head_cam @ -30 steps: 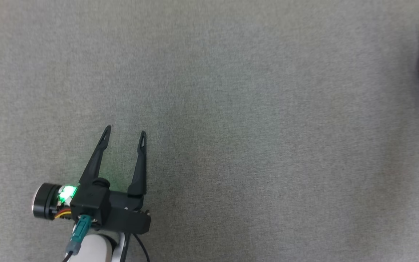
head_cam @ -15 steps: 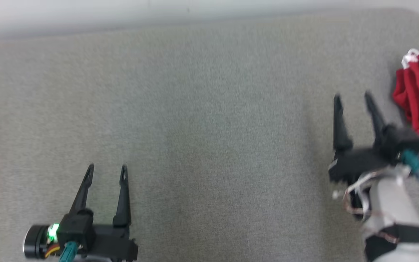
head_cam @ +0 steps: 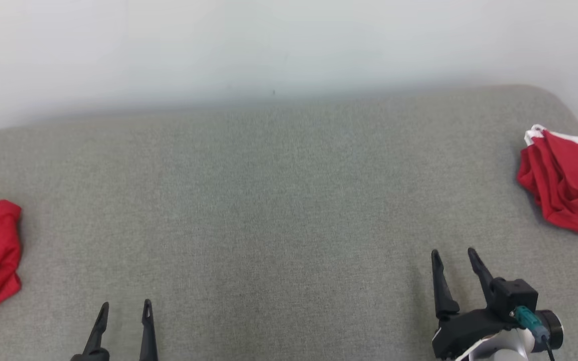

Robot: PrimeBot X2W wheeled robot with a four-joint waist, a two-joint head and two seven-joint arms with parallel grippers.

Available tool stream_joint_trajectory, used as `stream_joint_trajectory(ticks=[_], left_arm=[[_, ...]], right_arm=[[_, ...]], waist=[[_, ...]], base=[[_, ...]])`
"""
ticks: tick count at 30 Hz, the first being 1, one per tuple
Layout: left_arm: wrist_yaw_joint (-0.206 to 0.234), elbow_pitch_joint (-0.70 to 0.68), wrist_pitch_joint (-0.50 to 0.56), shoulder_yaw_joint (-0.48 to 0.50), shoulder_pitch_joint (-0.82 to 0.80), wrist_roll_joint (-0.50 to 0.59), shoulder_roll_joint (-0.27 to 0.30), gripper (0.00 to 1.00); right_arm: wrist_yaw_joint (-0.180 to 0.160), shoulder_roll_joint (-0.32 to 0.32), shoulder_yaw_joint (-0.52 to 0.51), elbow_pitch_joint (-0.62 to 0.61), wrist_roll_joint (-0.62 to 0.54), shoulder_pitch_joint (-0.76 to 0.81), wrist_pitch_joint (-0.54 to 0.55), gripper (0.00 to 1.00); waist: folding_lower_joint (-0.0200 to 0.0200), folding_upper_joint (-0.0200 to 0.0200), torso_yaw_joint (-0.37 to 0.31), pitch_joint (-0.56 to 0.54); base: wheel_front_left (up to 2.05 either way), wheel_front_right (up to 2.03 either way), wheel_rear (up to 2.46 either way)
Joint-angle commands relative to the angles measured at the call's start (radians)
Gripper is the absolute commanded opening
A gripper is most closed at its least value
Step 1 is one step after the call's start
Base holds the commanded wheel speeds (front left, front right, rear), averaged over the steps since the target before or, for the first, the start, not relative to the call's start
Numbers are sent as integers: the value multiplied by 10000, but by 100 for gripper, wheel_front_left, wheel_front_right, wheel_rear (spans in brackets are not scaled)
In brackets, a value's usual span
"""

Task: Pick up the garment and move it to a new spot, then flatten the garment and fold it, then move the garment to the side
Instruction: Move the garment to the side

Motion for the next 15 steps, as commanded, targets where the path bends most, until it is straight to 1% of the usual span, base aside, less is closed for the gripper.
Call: stream_joint_trajectory(ticks=[1,5,15], left_arm=[[-28,40,-34,79,163,-98,-19,100],[4,80,-33,394,308,-164,-18,100],[133,197,-33,861,503,-345,-24,100]], right_arm=[[-22,51,50,-20,-72,192,3,100],[-22,76,321,-88,-65,296,3,100],[-22,77,703,-321,500,367,3,100]], waist=[[3,1,-12,-514],[3,1,-92,-745],[3,1,-109,-1173]], base=[[0,0,0],[0,0,0],[0,0,0]])
